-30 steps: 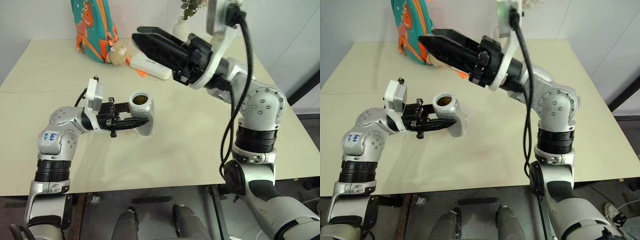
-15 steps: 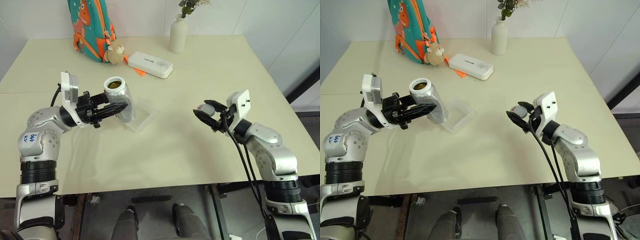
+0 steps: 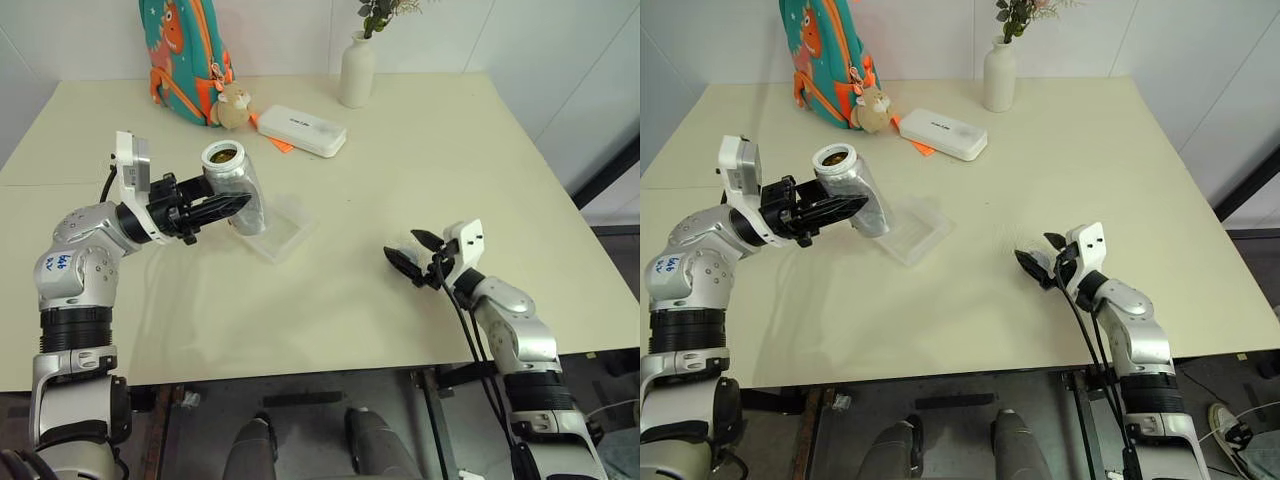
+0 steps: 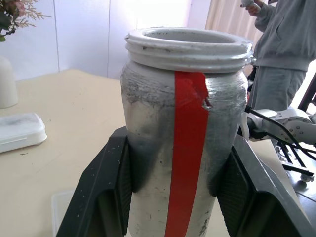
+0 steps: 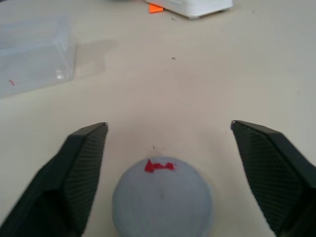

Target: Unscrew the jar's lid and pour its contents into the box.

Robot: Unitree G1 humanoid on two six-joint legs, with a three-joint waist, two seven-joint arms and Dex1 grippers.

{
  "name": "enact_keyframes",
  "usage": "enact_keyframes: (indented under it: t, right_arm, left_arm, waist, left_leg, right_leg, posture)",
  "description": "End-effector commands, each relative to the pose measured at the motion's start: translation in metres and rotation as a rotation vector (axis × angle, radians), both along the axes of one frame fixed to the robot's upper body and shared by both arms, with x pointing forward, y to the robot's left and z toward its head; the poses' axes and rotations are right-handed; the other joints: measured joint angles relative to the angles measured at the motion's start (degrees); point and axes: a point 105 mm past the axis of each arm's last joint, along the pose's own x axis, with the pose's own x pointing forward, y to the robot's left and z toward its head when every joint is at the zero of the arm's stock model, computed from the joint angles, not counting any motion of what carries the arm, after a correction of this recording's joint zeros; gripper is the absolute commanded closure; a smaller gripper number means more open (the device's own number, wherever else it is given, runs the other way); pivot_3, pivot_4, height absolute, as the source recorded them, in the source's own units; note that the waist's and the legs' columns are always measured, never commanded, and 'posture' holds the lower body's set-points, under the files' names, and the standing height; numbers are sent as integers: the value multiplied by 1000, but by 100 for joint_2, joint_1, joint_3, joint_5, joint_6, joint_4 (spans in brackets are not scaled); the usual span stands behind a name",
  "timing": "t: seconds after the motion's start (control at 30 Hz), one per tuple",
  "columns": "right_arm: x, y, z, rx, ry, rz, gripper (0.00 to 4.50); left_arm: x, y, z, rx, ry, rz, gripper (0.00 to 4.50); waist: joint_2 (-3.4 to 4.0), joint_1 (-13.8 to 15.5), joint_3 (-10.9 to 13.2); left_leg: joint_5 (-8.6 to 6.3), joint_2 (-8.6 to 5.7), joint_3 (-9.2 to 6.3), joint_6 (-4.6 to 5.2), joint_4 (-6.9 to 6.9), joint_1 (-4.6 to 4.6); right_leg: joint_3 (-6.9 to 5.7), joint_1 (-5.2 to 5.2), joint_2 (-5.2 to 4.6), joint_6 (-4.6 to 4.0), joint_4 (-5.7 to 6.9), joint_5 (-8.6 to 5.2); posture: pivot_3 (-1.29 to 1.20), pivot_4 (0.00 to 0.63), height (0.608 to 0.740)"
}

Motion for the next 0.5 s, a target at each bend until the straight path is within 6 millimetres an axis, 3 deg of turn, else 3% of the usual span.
enact_keyframes:
  t: [0.03,0.17,0.5]
  right_arm:
    - [-6,2,39,-7,-120,49,33]
    - [-24,25,66,-50,-183,192,33]
    - [-65,81,99,-161,-244,507,33]
  left_arm:
    - [7,10,15,34,-54,77,2616]
    - [23,21,20,76,-53,172,2616]
    - [59,46,22,200,-83,386,2616]
  waist:
    - [0,7,0]
    - [1,4,0]
    - [1,24,0]
  left_leg:
    - [0,0,-1,0,0,0]
    - [0,-1,-3,0,4,-2]
    - [0,-1,-5,0,3,-6]
  right_leg:
    - [0,0,0,0,1,0]
    - [-1,0,0,0,2,0]
    - [-4,-3,1,1,0,0]
  posture:
    - [0,150,740]
    - [0,150,740]
    - [0,150,740]
